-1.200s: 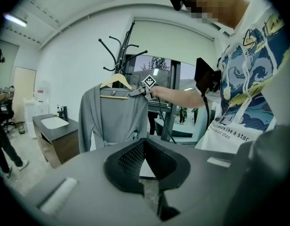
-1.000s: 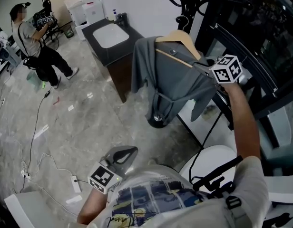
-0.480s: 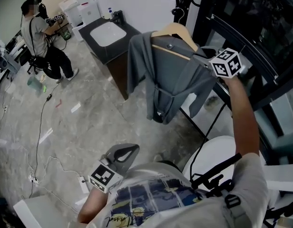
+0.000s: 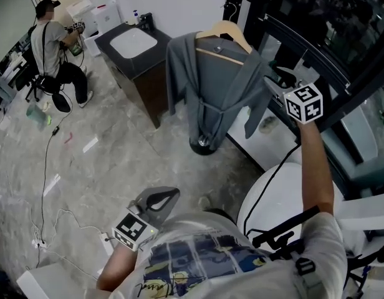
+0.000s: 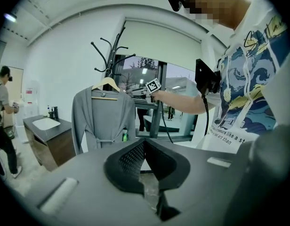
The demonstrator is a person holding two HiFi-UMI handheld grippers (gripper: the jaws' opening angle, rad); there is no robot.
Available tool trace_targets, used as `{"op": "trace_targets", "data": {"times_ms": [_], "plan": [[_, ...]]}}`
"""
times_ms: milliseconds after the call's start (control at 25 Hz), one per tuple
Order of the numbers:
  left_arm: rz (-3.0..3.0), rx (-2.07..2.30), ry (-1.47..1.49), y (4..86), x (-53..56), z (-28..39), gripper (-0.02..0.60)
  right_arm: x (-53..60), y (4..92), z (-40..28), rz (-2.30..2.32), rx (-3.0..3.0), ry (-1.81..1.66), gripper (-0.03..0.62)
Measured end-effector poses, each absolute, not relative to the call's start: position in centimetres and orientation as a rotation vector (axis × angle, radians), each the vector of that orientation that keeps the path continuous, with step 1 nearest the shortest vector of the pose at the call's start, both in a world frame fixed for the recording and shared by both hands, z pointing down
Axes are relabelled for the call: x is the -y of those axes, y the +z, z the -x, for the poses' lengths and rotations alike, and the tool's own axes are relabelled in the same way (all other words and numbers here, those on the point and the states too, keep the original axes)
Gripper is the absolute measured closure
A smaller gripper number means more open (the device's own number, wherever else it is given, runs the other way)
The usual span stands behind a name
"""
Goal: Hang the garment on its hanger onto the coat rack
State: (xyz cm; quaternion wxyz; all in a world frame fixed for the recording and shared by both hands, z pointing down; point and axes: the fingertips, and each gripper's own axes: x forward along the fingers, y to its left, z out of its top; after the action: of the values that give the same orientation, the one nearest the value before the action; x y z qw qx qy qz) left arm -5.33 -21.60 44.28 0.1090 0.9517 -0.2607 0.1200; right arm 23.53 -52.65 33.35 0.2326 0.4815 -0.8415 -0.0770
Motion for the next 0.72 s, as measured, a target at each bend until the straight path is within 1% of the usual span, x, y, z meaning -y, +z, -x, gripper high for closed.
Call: {"op": "trace_targets", "data": {"times_ms": [160, 240, 400, 720], "plan": [[-2.826, 0.697, 0.340, 44.3, 19.3, 5.8, 0.578, 45.9, 35.2, -21.0, -1.313, 2.329, -0.181, 0.421], [-2.833, 0.668, 0.341, 44.4, 18.0, 6.2, 0.578, 42.0, 36.0, -19.4, -1.313, 2.361, -0.144, 0.488], [-2.842, 0.640, 0.340, 44.5, 15.6, 7.6, 0.578, 34.4, 37.7, -15.5, -1.307, 2.409, -0.101, 0.587], [-2.832, 0.564, 0.331, 45.5, 10.2, 9.2, 0.578, 21.0, 42.0, -8.1, -1.270, 2.481, 0.070, 0.591]]}}
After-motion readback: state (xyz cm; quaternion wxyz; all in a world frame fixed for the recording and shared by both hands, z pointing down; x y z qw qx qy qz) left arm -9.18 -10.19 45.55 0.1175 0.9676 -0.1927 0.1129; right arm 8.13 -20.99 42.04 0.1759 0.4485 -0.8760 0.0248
